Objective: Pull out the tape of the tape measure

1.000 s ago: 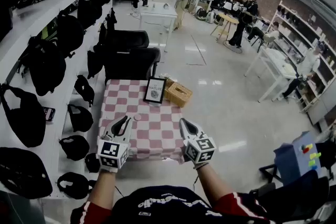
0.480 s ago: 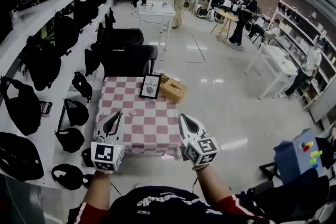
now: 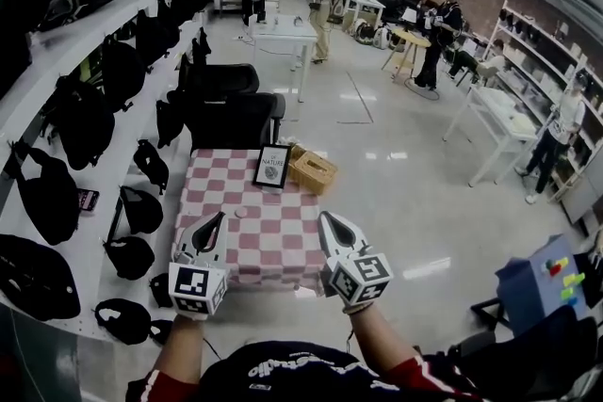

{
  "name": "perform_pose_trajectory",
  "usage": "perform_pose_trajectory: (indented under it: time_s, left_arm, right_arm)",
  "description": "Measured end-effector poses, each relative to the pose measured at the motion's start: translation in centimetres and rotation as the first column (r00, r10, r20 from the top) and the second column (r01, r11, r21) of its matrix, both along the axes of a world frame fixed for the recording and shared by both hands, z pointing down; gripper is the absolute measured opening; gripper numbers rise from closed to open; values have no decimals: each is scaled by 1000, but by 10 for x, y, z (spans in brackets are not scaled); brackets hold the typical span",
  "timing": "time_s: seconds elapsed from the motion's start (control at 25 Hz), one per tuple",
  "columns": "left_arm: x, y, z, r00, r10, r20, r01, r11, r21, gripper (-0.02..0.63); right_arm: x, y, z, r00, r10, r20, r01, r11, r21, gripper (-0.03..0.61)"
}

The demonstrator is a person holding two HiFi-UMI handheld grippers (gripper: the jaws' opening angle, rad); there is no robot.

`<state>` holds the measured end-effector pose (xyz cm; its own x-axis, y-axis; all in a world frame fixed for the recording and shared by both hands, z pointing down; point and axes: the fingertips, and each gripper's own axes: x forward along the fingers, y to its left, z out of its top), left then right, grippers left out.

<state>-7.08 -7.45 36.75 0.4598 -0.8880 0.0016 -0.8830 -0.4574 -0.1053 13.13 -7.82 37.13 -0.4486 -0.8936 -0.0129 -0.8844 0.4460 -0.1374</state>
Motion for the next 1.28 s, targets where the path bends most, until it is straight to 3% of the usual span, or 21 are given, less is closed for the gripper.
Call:
perform_pose_trajectory:
  time_s: [0.28,1.28]
  left_arm:
    - [8,2,-2,1000,21,-9,-21,1000,16,6]
    - [7,4,1,999,23,-40,-23,1000,6,6]
  right_arm:
    - [3,4,-4,999,10,-41,-9,1000,28,2]
    - [3,1,-5,998,6,-58,-4,999,41,0]
